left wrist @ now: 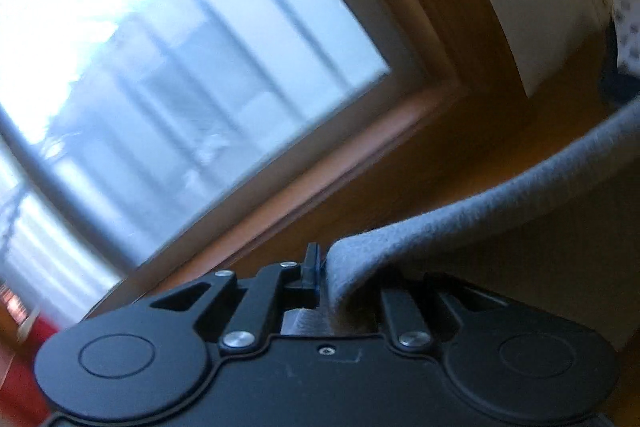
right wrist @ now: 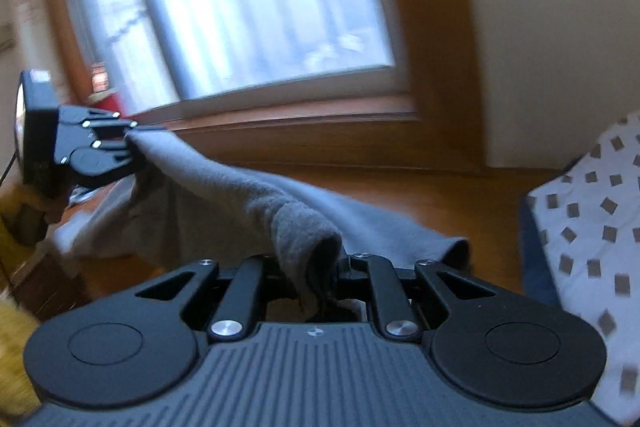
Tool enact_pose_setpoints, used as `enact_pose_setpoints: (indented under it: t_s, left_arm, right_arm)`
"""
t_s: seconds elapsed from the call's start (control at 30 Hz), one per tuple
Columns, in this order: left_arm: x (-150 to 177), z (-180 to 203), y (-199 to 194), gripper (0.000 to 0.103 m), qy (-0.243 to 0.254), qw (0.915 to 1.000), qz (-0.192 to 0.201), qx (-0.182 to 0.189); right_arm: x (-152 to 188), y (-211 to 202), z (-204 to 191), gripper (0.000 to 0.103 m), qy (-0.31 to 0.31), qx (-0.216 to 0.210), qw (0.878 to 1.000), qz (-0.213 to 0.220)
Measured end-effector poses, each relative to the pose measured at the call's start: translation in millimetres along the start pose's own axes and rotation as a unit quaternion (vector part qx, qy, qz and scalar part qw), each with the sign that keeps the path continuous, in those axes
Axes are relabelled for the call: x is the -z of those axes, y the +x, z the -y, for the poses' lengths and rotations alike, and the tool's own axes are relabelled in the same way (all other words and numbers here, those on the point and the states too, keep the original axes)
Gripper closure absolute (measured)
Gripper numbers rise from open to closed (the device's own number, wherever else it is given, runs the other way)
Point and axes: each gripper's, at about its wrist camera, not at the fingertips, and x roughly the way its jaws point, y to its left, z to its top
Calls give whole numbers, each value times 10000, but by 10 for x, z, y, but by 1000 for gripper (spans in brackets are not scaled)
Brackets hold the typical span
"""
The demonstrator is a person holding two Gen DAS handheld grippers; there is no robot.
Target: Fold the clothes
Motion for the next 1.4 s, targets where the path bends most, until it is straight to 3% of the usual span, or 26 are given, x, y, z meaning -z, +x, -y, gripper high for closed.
enact_pose_setpoints:
  t_s: [0.07,0.13,0.2,0.27,0.4,0.6,0.8,0.93,1.0,1.1,1.17,1.27,1.4]
  left_arm:
    - [-30,56,422,94,217,9993,-113,290]
    - [-30,123,813,94,377,9974,-260,554]
    - [20,208,1139,94,477,9947,-467,788]
    - [88,257,1343,91,493,9913,-644,1039]
    - [197,305,1474,91,680,9867,-687,1305]
    - [132,260,1516,91,675,9849,-669,1450]
    - [90,249,1495,90,667,9855,-725,1383]
    - [68,244,1468,88,707,9859,-751,1315]
    - [19,229,1493,84,724,9868,-733,1253]
    - [-40,130,1357,72,533,9889,-698,1196]
    - [-84,42,1220,57,375,9905,-663,1148]
    - [-40,-46,990,46,113,9925,-658,1024]
    - [128,-191,680,43,-232,9939,-800,721]
  right_arm:
    - [-48,306,188,90,183,249,9995,-117]
    - [-56,676,370,82,250,595,9974,-321]
    - [-11,1029,514,46,217,1161,9912,-600]
    - [36,1131,538,37,323,1482,9866,-604]
    - [65,1062,441,32,469,1722,9830,-429]
    - [-71,852,100,29,-217,2508,9676,-169]
    - [-241,1034,160,30,-556,1904,9798,-243]
    - [-206,1264,647,30,254,1531,9873,-353]
    - [-201,1309,761,31,468,1557,9861,-337]
    - [-247,1216,576,33,113,1675,9857,-104]
    - [-264,1114,330,30,-242,1556,9874,142]
    - [-237,1038,-8,28,-612,1282,9895,281]
    - [-94,1135,-378,27,-988,721,9923,182]
